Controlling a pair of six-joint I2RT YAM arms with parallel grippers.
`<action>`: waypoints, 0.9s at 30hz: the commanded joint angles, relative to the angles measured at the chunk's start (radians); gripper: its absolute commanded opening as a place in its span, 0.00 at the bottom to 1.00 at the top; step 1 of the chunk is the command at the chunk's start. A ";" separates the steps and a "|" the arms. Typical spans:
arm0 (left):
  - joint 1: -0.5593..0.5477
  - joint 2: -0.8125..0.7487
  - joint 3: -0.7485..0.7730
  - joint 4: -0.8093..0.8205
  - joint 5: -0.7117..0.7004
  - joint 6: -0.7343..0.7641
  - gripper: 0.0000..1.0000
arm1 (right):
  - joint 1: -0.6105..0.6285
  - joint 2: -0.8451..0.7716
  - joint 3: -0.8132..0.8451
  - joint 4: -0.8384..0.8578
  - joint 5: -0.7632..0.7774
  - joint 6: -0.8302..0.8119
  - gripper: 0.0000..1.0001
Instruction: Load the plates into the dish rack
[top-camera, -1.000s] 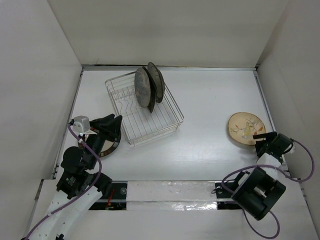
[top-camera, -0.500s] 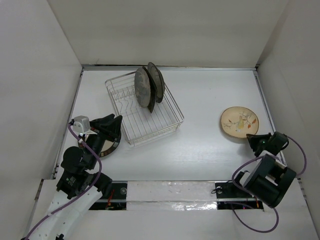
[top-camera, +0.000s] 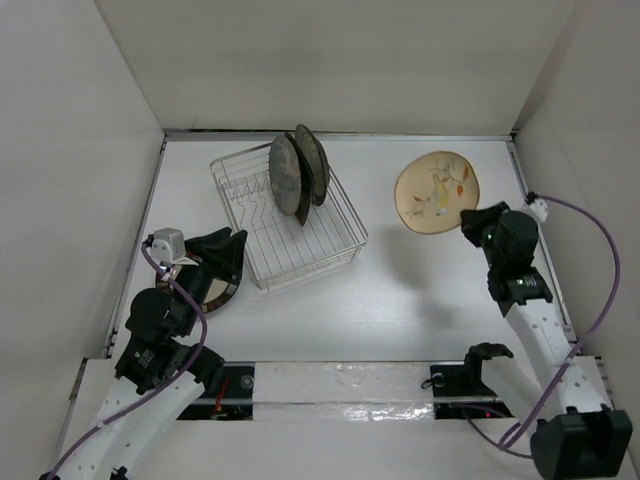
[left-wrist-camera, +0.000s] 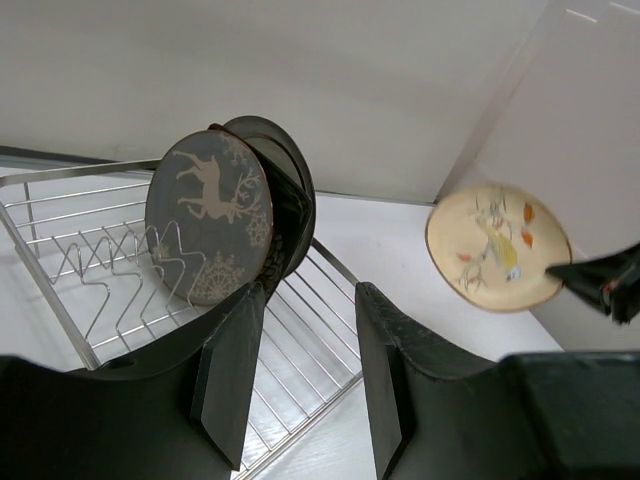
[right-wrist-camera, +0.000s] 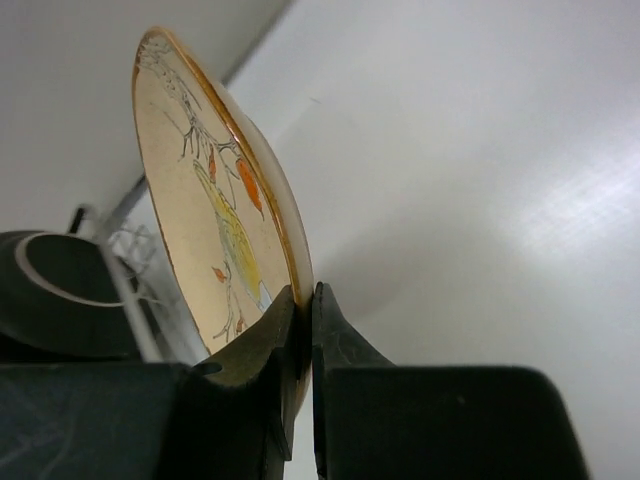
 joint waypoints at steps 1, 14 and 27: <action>-0.007 0.015 0.023 0.035 -0.012 0.018 0.39 | 0.223 0.074 0.267 0.207 0.196 -0.092 0.00; -0.007 -0.016 0.027 0.015 -0.114 0.023 0.00 | 0.849 0.836 1.370 0.028 0.597 -0.646 0.00; -0.007 -0.039 0.023 0.023 -0.135 0.021 0.22 | 0.952 1.369 1.938 -0.028 0.762 -0.769 0.00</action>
